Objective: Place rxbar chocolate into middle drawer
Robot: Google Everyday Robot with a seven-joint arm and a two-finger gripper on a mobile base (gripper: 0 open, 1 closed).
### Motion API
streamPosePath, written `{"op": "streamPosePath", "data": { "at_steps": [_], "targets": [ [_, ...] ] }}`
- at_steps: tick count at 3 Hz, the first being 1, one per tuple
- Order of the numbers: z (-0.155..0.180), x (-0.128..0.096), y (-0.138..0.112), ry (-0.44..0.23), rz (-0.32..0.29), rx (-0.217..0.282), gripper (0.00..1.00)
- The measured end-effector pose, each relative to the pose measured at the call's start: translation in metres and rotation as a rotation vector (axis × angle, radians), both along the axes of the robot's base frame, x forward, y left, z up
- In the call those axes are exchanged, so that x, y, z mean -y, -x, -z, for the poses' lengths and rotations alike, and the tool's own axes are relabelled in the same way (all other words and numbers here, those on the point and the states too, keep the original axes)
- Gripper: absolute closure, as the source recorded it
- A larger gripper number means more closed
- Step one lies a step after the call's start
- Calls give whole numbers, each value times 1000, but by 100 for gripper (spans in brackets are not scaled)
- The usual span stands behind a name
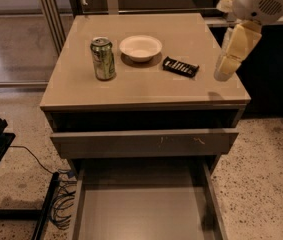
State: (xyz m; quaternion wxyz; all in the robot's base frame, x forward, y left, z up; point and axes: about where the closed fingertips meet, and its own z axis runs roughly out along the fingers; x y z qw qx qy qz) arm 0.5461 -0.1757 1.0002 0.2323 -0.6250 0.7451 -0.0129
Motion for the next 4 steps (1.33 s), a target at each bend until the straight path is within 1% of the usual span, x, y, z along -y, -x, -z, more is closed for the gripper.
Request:
{"op": "streamPosePath", "data": {
  "at_steps": [1, 2, 3, 4],
  "targets": [
    [6, -9, -37, -135, -17, 53, 0],
    [26, -11, -71, -240, 0, 63, 0],
    [26, -11, -71, -240, 0, 63, 0],
    [44, -8, -91, -238, 1, 65, 0]
  ]
}}
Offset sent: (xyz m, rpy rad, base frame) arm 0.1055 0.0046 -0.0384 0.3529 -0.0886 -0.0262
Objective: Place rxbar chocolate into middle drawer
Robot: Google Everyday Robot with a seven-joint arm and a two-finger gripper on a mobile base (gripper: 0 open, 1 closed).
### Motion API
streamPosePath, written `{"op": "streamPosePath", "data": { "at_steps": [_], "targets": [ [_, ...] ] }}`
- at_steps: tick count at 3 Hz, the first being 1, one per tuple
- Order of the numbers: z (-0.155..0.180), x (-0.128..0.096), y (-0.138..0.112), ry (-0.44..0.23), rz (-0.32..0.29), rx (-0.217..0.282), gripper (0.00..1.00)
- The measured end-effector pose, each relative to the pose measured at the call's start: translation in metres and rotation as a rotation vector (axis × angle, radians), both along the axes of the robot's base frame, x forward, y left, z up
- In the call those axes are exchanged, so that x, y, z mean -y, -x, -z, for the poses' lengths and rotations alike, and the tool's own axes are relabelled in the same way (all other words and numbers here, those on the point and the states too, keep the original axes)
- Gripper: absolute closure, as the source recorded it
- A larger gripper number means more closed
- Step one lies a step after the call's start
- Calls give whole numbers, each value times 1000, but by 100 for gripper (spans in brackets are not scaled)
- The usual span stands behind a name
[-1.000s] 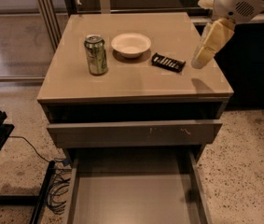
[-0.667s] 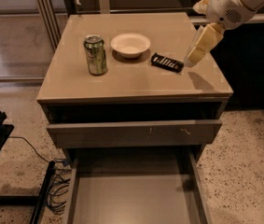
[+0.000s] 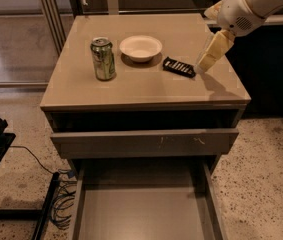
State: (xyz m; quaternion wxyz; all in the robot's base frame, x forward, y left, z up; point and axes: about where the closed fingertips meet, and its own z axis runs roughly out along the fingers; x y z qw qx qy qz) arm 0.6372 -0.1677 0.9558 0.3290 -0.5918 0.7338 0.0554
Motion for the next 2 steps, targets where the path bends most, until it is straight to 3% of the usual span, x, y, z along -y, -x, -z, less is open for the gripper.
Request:
{"op": "streamPosePath", "data": {
  "at_steps": [2],
  "targets": [
    [76, -3, -60, 26, 20, -85, 0]
  ]
}}
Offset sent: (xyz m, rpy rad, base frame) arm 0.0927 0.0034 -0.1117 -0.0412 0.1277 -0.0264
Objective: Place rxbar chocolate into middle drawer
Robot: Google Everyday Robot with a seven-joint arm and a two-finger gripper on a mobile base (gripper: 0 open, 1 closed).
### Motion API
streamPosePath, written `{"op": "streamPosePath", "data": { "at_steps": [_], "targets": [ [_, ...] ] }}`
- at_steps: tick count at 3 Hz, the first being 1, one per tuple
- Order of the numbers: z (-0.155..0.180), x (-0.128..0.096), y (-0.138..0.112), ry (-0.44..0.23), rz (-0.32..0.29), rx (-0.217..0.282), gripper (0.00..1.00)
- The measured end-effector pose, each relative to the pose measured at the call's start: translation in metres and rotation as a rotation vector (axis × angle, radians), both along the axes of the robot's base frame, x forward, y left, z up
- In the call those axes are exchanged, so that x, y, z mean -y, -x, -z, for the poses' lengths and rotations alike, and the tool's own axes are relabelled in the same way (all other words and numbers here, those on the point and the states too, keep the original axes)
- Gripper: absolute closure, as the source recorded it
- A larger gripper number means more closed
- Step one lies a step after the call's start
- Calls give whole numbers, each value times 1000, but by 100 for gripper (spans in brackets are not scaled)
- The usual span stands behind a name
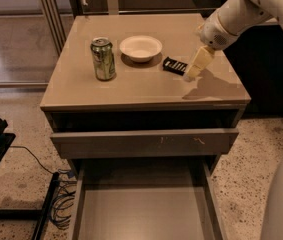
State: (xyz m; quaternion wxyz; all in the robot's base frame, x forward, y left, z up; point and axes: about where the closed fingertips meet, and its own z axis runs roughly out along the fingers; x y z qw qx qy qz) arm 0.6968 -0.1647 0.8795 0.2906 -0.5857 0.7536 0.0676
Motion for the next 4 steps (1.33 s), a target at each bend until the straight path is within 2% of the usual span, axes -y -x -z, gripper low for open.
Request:
{"op": "streamPosePath", "data": {
  "at_steps": [1, 2, 3, 4],
  "targets": [
    [28, 0, -20, -10, 6, -42, 0],
    [65, 5, -44, -51, 26, -109, 0],
    [66, 5, -45, -53, 26, -109, 0],
    [66, 5, -45, -53, 26, -109, 19]
  ]
}}
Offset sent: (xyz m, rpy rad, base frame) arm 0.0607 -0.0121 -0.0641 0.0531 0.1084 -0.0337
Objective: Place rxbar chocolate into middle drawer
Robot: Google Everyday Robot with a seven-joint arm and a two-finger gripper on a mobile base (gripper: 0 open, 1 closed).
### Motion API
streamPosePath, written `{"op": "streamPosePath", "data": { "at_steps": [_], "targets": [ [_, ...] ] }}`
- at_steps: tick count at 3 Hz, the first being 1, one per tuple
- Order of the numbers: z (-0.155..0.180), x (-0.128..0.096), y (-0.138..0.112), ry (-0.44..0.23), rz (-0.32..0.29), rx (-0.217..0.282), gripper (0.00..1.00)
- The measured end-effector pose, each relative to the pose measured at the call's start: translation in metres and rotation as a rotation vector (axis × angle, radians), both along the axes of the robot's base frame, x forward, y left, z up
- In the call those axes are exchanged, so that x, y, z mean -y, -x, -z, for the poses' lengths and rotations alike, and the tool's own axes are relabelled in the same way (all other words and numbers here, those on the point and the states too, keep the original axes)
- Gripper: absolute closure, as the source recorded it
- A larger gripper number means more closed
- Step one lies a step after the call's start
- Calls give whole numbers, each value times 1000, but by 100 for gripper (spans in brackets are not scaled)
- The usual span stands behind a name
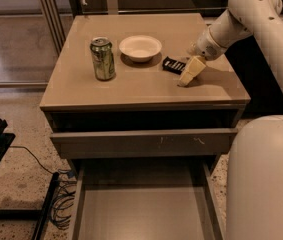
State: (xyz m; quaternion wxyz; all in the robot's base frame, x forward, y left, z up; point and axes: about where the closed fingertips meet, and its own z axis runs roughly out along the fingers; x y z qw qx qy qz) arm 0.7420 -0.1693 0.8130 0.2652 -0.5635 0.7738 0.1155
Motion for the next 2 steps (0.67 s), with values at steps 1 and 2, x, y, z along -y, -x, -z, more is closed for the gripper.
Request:
{"op": "streamPosePath", "data": {
  "at_steps": [1, 2],
  "targets": [
    [0, 0, 0, 0, 0, 0, 42],
    [0, 0, 0, 0, 0, 0, 65]
  ]
}}
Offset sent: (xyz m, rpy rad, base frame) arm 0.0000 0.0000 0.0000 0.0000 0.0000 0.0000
